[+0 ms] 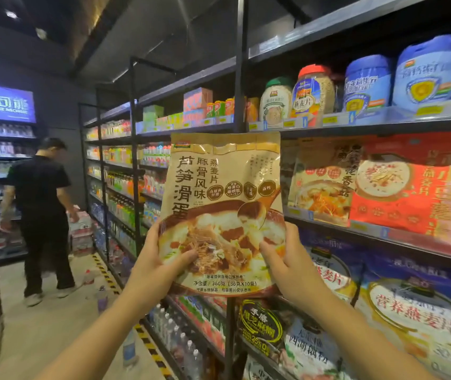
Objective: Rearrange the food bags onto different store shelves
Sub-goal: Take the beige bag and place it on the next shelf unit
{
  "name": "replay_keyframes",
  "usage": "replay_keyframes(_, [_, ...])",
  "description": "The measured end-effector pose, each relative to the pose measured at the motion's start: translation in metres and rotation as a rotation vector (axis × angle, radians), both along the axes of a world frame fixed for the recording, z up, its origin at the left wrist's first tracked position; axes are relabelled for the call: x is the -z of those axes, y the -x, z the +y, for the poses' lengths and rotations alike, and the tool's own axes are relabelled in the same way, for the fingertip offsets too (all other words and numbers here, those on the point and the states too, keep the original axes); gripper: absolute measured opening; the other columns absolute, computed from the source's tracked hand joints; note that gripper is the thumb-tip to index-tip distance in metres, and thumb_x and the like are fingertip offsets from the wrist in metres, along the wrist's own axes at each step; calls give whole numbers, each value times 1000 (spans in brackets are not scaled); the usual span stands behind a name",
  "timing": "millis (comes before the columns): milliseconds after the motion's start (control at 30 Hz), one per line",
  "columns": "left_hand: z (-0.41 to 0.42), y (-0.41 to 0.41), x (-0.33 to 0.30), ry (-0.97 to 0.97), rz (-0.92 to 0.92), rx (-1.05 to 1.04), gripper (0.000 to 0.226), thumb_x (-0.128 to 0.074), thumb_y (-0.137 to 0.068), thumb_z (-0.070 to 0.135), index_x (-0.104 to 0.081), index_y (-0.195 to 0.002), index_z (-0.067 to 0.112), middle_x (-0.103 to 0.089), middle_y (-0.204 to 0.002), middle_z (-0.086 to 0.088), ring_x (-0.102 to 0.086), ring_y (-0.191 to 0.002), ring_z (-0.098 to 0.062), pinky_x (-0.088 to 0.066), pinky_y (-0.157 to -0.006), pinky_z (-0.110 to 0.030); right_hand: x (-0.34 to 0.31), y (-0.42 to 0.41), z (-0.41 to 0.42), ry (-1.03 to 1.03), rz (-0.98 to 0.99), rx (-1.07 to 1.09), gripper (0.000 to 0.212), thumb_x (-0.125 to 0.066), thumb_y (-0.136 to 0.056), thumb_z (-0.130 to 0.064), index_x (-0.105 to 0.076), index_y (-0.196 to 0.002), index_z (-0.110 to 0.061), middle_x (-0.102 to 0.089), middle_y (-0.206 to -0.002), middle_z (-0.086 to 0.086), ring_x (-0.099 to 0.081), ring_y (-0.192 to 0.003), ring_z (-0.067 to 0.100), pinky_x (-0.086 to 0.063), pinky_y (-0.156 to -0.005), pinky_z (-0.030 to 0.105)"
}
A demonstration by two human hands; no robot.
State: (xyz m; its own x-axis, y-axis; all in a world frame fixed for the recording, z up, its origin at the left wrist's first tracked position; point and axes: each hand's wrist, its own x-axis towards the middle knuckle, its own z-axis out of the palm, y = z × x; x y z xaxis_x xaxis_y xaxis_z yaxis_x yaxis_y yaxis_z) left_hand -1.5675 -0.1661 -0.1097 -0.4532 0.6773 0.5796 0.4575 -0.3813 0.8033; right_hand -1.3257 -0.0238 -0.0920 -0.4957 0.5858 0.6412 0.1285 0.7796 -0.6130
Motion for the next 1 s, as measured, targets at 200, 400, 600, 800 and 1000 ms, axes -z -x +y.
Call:
replay_keyframes(200, [100,58,-28,-33,91,13,70,-83,-81,42,-35,-123,73,-60,-122,38,-61,-110,11,-48,-88,-23,-23,53,84,46,-35,35,43,-47,-103,-45,-19,-136,-45,-42,-104,-33,-49,-86,-29,-38,-69,-2])
replay_keyframes(400, [192,112,-34,-59,103,140,70,-84,-82,35,-43,-134,56,-64,-126,25,-65,-113,2,-51,-96,-36,-28,88,148,65,5,144,51,-50,-100,-51,-22,-142,-45,-66,-110,16,-63,-94,20,-54,-86,41])
replay_keyframes(600, [292,141,-36,-104,117,308,73,-85,-80,34,-44,-138,50,-65,-126,19,-65,-115,-4,-52,-97,-37,-27,106,200,106,20,335,75,-53,-102,-42,-6,-158,-25,-62,-112,19,-46,-97,-29,-39,-85,-2])
replay_keyframes(800, [379,155,-46,-157,140,508,75,-84,-82,22,-43,-132,58,-64,-125,27,-63,-116,1,-51,-92,-20,-35,125,230,87,84,541,65,-56,-102,-34,-18,-152,-19,-62,-120,21,-61,-108,33,-52,-84,36])
replay_keyframes(1000, [438,162,-52,-183,159,537,82,-85,-79,27,-34,-129,66,-60,-131,23,-56,-122,4,-43,-100,-21,-40,140,263,51,106,702,46,-57,-101,-26,-32,-137,-11,-66,-100,13,-66,-99,18,-56,-80,31])
